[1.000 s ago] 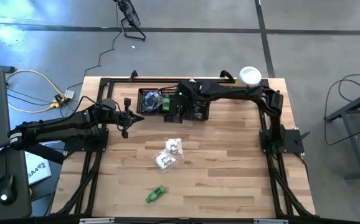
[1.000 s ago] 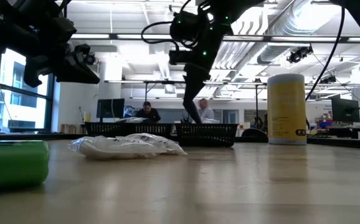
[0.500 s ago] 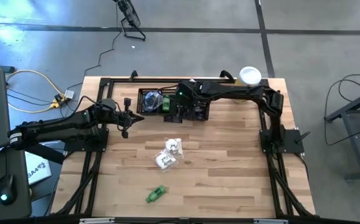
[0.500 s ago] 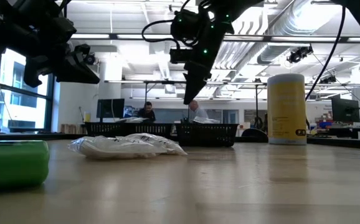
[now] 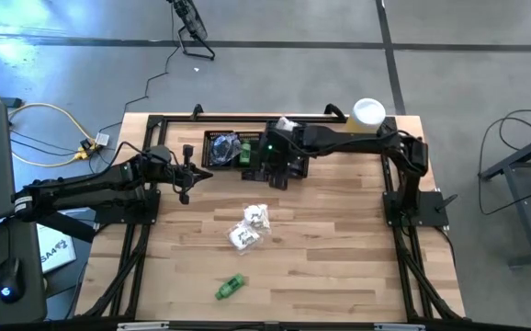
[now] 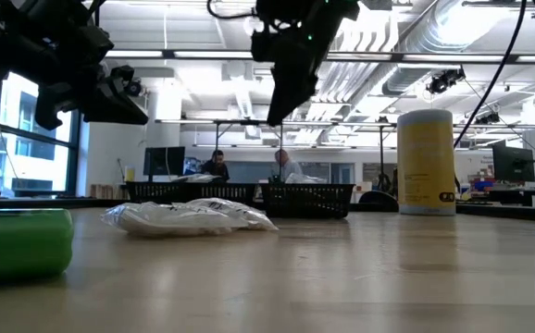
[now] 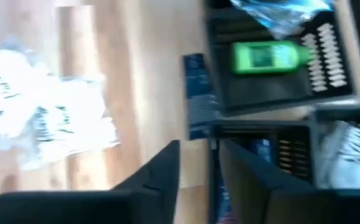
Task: Pick & Place Travel size toiletries
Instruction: Put the white middle cotton buds into the top black bin
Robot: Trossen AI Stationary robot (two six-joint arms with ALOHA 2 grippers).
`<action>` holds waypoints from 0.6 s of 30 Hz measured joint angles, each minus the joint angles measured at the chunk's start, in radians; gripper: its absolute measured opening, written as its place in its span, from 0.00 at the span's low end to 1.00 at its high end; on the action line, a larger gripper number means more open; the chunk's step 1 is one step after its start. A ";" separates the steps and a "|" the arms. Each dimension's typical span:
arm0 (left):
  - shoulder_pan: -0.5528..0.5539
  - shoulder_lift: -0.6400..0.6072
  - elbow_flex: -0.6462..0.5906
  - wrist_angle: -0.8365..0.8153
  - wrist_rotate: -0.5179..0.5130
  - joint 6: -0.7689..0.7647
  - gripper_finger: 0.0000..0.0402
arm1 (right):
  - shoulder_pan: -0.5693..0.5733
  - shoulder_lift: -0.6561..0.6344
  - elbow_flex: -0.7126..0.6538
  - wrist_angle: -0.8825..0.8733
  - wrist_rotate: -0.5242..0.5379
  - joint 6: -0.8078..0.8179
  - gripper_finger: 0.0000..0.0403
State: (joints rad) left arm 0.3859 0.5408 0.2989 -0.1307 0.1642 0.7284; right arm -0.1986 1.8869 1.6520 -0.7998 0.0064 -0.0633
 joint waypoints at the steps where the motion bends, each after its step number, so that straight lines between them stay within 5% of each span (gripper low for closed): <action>1: 0.000 0.000 0.000 0.000 0.000 0.000 0.00 | 0.008 -0.001 0.000 0.001 -0.009 0.003 0.23; 8: 0.000 0.000 0.000 -0.007 0.000 -0.003 0.00 | 0.055 -0.002 -0.050 0.069 -0.069 0.055 0.03; 18: 0.000 0.000 0.000 -0.061 0.000 -0.006 0.00 | 0.122 0.001 -0.257 0.383 -0.065 0.222 0.01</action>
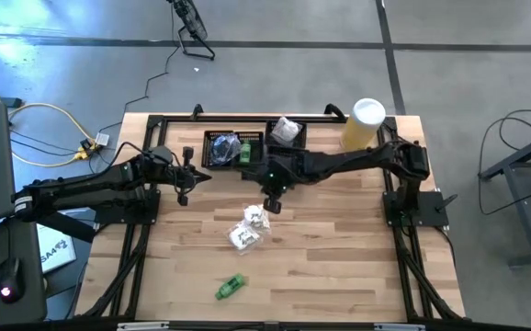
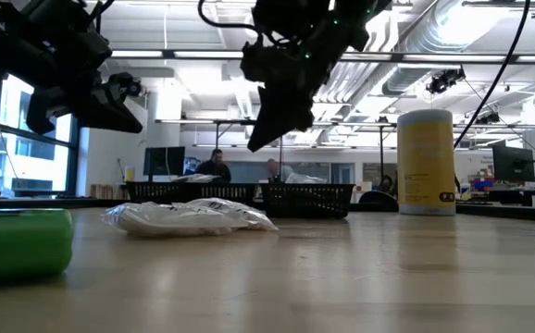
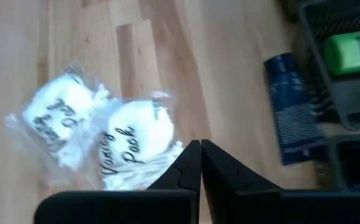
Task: Pick & Place Travel size toiletries
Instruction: Put the white middle cotton buds into the top black bin
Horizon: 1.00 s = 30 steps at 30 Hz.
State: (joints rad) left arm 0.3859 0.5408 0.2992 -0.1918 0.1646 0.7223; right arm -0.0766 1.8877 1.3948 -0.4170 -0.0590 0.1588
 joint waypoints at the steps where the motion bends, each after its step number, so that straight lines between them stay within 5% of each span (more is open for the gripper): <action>1: 0.000 0.000 0.000 0.001 0.000 0.000 0.00 | 0.009 0.000 -0.005 0.012 0.002 0.018 0.01; 15: 0.000 0.000 0.000 0.003 0.000 0.001 0.00 | 0.159 -0.006 -0.005 0.007 0.156 0.206 0.01; 30: 0.000 0.000 0.001 0.017 0.000 0.003 0.00 | 0.318 -0.004 -0.005 0.006 0.136 0.320 0.01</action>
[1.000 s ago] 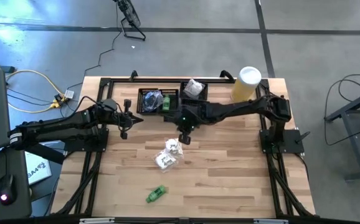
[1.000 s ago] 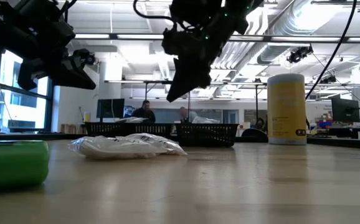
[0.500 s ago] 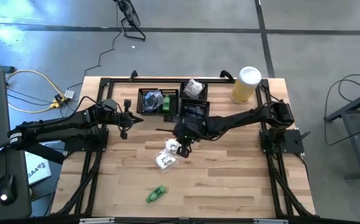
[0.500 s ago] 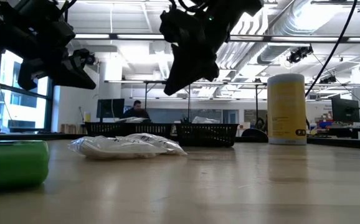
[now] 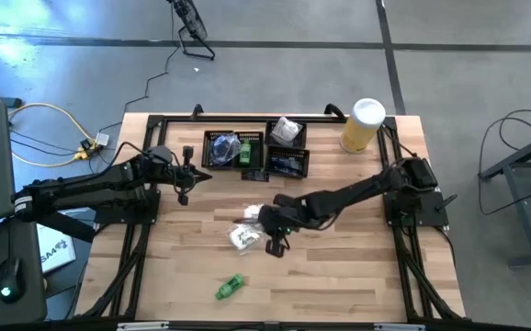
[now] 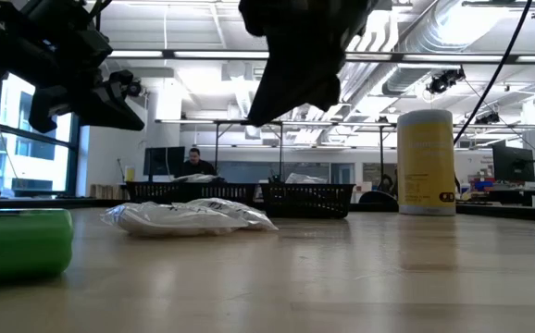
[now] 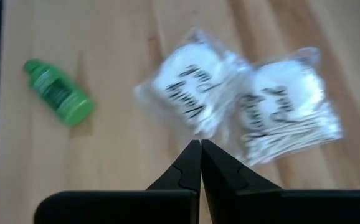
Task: Pick & Place Travel size toiletries
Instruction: Put the white middle cotton buds into the top black bin
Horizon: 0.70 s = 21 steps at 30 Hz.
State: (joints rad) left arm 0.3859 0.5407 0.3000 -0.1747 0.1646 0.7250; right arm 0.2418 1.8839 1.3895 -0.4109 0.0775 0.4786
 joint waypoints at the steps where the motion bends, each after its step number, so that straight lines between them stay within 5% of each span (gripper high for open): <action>1: 0.000 0.000 0.000 -0.001 0.000 0.000 0.00 | 0.012 0.000 0.000 0.000 -0.003 0.000 0.01; 12: 0.000 0.000 0.000 0.000 0.004 -0.011 0.00 | 0.056 0.001 0.000 0.004 -0.009 0.030 0.01; 21: -0.002 0.056 0.000 -0.012 0.257 -0.156 0.00 | 0.057 0.001 0.000 0.004 0.094 0.165 0.01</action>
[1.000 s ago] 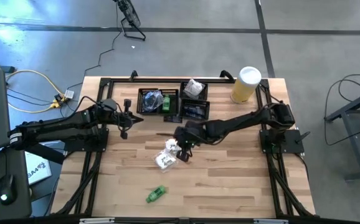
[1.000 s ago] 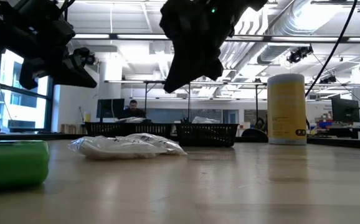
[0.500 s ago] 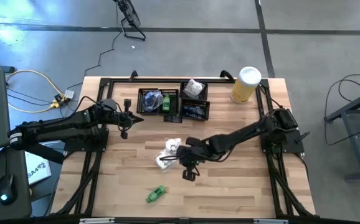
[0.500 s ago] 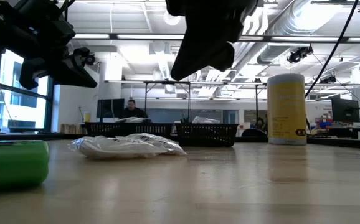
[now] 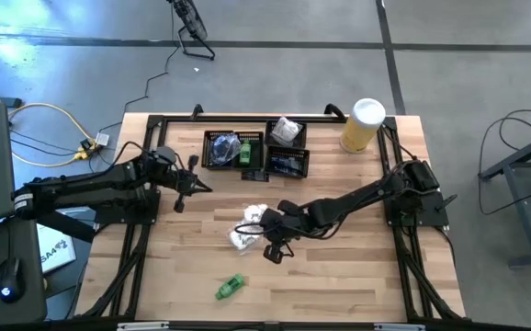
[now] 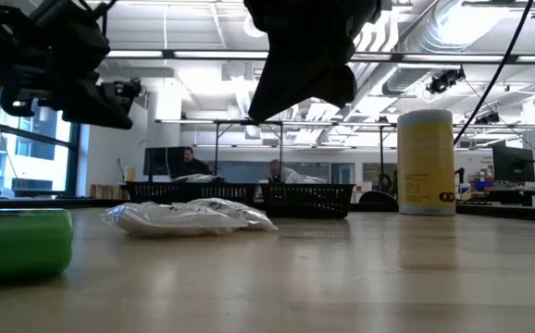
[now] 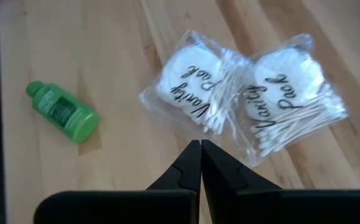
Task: Pick & Place Travel size toiletries
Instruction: Put the white middle cotton buds into the top black bin
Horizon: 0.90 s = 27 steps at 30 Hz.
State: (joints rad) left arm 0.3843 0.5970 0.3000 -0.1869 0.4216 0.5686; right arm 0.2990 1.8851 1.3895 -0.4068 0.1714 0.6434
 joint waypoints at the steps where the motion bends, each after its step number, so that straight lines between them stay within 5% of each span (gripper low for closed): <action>1: -0.006 0.014 0.000 -0.002 0.013 -0.006 0.00 | 0.005 0.000 0.000 0.000 0.019 0.000 0.01; 5: -0.081 0.080 0.000 0.017 -0.049 -0.005 0.00 | 0.039 0.000 0.000 0.000 0.154 -0.018 0.01; 11: -0.245 0.168 0.000 0.107 -0.325 0.003 0.00 | 0.103 0.000 0.000 0.002 0.276 -0.036 0.01; 27: -0.403 0.318 0.000 0.246 -0.415 -0.085 0.00 | -0.024 0.001 0.000 0.129 0.054 -0.272 0.01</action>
State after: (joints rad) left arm -0.0186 0.9154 0.3000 0.0588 0.0070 0.4838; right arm 0.2749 1.8858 1.3895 -0.2781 0.2252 0.3716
